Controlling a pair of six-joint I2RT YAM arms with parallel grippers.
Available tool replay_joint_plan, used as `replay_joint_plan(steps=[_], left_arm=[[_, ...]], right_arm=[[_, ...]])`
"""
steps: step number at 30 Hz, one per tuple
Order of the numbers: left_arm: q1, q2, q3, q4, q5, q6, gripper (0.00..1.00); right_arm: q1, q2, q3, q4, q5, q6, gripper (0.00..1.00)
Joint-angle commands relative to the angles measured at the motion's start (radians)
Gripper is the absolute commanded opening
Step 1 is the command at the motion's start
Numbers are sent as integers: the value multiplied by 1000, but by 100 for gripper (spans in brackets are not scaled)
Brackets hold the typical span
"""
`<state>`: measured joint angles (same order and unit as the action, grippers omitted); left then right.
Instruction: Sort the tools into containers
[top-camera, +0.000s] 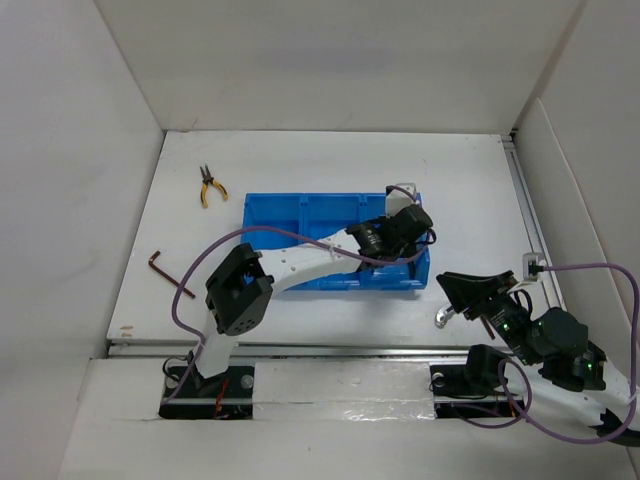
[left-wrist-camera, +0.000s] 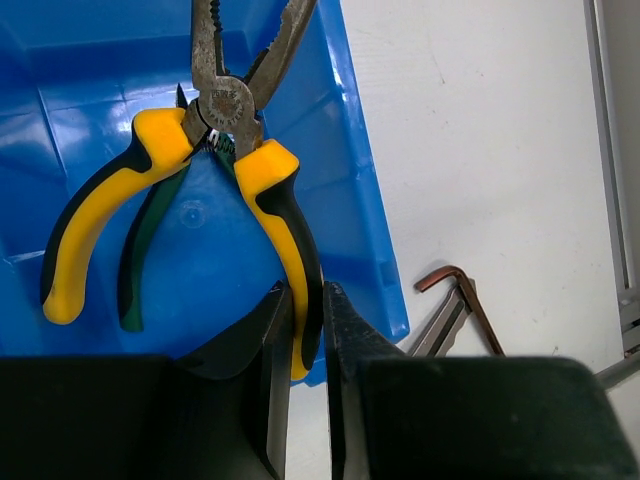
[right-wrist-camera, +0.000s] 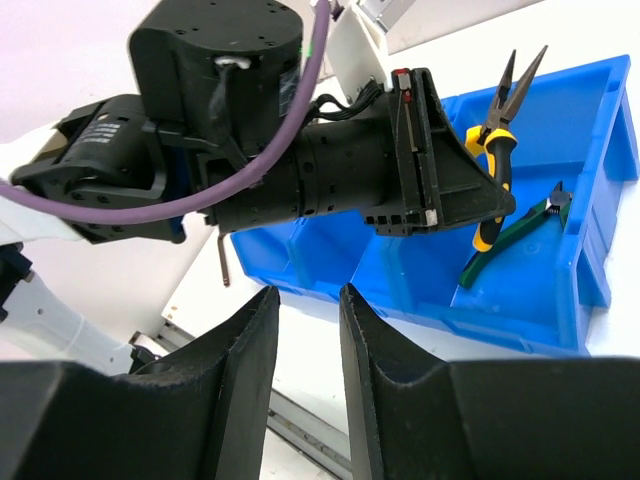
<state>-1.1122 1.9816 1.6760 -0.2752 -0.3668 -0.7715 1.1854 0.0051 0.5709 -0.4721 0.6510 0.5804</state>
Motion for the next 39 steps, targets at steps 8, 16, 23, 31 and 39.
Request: replay_joint_plan(steps=[8,16,23,31,39], left_arm=[[38,23,-2,103,25,-5,0],[38,72,33,91,23,6,0],[48,94,42,93,34,5,6],[48,109,53,87,14,17,32],[48,115,93,48,19,43,41]], right_arm=[[5,-188,0,6,9,4,36],[5,-188,1,7,-1,1,36],[5,-189,1,9,-4,-2,36],[5,-189,0,13,-8,-8,36],[5,-186,-2,15,-8,-16,36]])
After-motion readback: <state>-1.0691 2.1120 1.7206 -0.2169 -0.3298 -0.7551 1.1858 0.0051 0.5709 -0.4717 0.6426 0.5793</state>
